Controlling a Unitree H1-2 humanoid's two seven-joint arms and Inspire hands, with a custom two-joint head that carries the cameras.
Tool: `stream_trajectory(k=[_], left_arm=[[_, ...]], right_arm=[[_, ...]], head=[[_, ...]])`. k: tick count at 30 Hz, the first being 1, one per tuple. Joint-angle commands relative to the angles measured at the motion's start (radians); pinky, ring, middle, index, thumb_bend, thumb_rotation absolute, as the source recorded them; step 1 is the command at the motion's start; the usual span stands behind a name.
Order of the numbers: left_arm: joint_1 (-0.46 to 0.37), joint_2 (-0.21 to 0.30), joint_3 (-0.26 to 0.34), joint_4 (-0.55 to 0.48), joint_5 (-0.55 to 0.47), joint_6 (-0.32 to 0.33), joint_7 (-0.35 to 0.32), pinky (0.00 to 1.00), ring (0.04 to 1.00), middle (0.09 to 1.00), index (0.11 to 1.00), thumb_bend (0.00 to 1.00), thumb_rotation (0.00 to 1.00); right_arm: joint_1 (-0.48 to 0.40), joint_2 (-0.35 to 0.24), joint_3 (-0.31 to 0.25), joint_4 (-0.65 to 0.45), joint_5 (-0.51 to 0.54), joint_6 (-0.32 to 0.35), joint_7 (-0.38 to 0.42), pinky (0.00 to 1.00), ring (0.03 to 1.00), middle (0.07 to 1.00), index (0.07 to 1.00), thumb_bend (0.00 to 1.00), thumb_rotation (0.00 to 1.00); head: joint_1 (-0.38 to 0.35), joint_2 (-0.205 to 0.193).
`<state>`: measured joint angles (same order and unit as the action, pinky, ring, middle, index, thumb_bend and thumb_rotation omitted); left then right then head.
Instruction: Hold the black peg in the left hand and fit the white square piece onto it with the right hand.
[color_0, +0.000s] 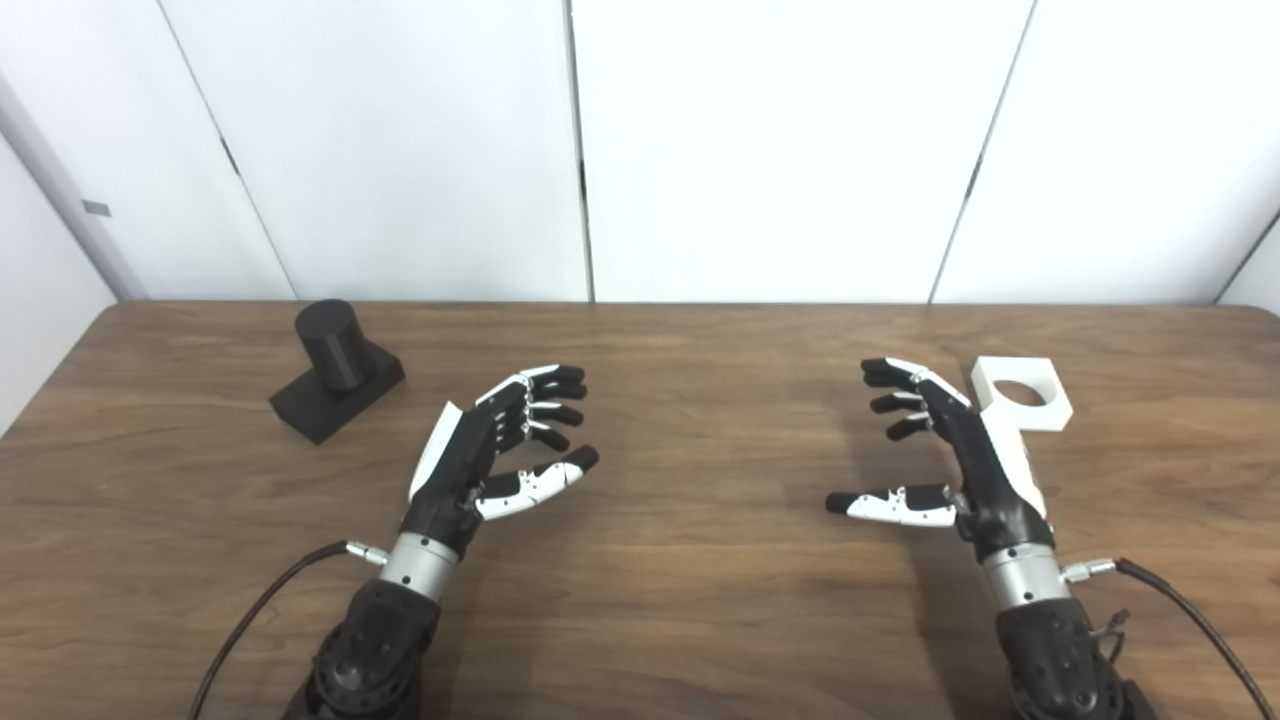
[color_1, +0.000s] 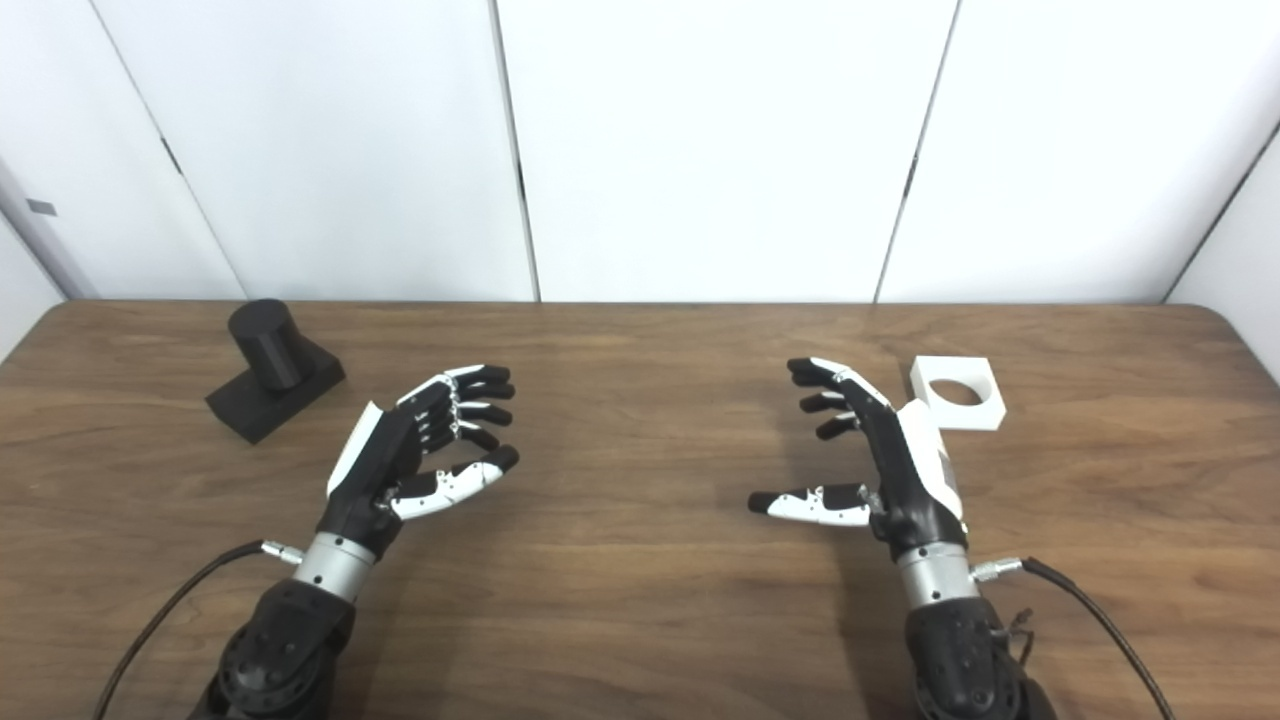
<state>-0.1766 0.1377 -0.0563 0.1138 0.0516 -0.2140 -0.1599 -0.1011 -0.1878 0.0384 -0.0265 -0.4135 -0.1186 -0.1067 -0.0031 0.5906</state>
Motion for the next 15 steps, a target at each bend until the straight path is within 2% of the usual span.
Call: stream_trajectory(k=[1, 6, 9, 11, 12, 13, 15], left_arm=[[-0.031, -0.003, 0.002, 0.001, -0.017, -0.050, 0.002, 0.57, 0.688, 0.753, 0.750, 0.61, 0.12], [-0.032, -0.003, 0.001, 0.006, -0.024, -0.051, -0.002, 0.58, 0.690, 0.746, 0.734, 0.61, 0.10], [-0.034, -0.004, -0.001, 0.016, -0.030, -0.062, -0.005, 0.59, 0.688, 0.743, 0.731, 0.60, 0.08], [-0.034, -0.008, -0.005, 0.023, -0.029, -0.064, -0.006, 0.59, 0.688, 0.745, 0.736, 0.61, 0.10], [-0.035, -0.010, -0.007, 0.026, -0.025, -0.066, -0.005, 0.59, 0.686, 0.747, 0.741, 0.61, 0.12], [-0.034, -0.015, -0.011, 0.028, -0.019, -0.066, -0.002, 0.59, 0.685, 0.748, 0.743, 0.61, 0.13], [-0.031, -0.026, -0.016, 0.028, -0.015, -0.054, 0.002, 0.59, 0.686, 0.746, 0.749, 0.63, 0.15]], right_arm=[[-0.027, -0.008, -0.005, -0.017, 0.001, -0.046, -0.019, 0.54, 0.684, 0.762, 0.770, 0.59, 0.00], [-0.029, -0.007, -0.007, -0.006, 0.005, -0.059, -0.020, 0.55, 0.685, 0.761, 0.768, 0.60, 0.00], [-0.029, -0.008, -0.008, -0.005, 0.006, -0.060, -0.020, 0.55, 0.686, 0.760, 0.768, 0.59, 0.00], [-0.027, -0.013, -0.012, -0.002, 0.012, -0.067, -0.019, 0.56, 0.686, 0.759, 0.766, 0.60, 0.00], [-0.026, -0.016, -0.013, 0.000, 0.015, -0.071, -0.018, 0.56, 0.687, 0.758, 0.765, 0.60, 0.00], [-0.024, -0.021, -0.016, 0.002, 0.022, -0.078, -0.016, 0.56, 0.687, 0.758, 0.764, 0.61, 0.00], [-0.021, -0.030, -0.024, 0.006, 0.037, -0.088, -0.010, 0.56, 0.691, 0.762, 0.764, 0.60, 0.00]], head=[[-0.001, -0.001], [0.006, -0.006], [0.037, -0.011], [0.115, -0.026], [0.115, -0.026], [0.162, -0.036], [0.196, -0.045]])
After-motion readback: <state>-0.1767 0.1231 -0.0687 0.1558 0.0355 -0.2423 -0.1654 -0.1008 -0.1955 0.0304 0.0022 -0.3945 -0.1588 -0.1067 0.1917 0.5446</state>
